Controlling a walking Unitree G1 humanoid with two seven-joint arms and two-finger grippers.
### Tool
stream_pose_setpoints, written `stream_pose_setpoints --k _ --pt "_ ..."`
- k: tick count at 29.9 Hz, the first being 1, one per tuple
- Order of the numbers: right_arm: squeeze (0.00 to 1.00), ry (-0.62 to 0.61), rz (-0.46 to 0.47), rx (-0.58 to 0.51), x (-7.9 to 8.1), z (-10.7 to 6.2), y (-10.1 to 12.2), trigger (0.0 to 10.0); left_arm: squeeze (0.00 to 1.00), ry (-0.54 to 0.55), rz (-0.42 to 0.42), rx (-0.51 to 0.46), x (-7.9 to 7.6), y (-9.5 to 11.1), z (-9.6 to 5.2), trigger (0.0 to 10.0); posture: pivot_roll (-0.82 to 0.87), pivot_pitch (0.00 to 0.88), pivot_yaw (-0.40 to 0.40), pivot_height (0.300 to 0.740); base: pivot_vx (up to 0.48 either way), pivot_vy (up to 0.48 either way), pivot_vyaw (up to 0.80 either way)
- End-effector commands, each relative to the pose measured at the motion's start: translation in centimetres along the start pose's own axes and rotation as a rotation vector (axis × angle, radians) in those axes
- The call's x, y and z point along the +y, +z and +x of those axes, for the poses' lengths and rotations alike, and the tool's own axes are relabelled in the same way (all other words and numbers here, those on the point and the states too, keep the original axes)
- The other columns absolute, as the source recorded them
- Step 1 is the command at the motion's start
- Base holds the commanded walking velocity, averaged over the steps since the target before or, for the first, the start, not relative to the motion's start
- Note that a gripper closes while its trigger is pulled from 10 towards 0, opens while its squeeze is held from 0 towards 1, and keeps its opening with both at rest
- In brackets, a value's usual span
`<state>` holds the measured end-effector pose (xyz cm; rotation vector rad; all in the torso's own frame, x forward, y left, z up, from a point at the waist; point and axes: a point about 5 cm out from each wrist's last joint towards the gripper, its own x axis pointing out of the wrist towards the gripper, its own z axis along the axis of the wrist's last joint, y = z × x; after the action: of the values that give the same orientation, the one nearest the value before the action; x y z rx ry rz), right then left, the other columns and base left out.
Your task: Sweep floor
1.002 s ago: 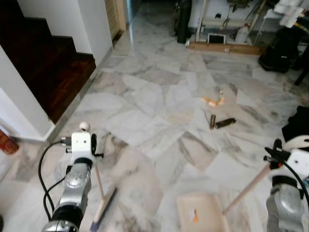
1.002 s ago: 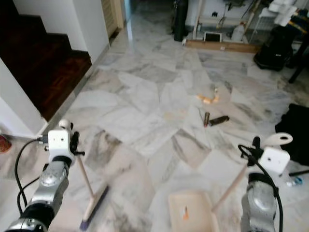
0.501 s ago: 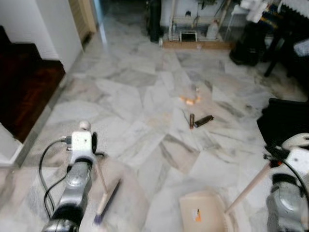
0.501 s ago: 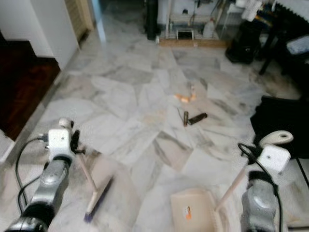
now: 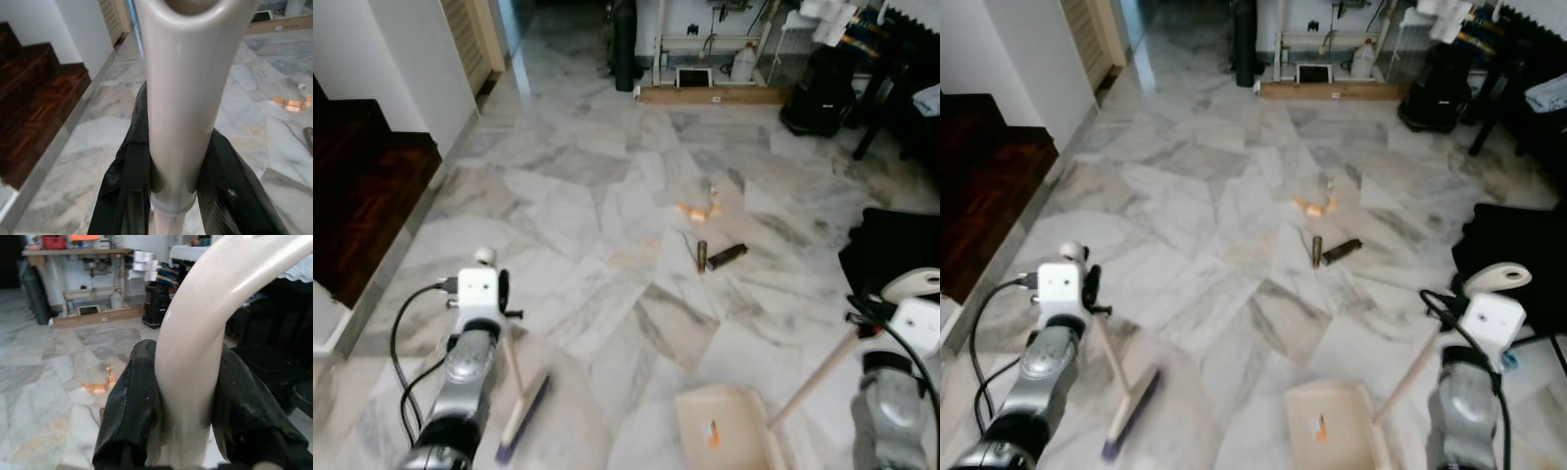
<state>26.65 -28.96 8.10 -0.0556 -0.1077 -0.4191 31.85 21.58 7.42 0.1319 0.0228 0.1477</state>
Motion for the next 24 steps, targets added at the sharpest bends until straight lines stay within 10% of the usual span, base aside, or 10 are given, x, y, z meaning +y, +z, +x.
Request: stream_pose_setpoints --k 1,24 --pt "0.0 -0.017 0.003 -0.033 -0.5 0.05 0.59 10.0 0.0 -0.014 0.01 -0.023 -0.28 0.49 0.25 10.0 -0.08 0.032 0.032 0.74 0.296 0.0 0.0" --pt "0.0 -0.019 0.016 -0.016 -0.23 0.0 0.32 10.0 0.0 -0.026 0.014 -0.023 -0.23 0.44 0.19 10.0 -0.07 0.02 0.035 0.74 0.292 0.0 -0.05"
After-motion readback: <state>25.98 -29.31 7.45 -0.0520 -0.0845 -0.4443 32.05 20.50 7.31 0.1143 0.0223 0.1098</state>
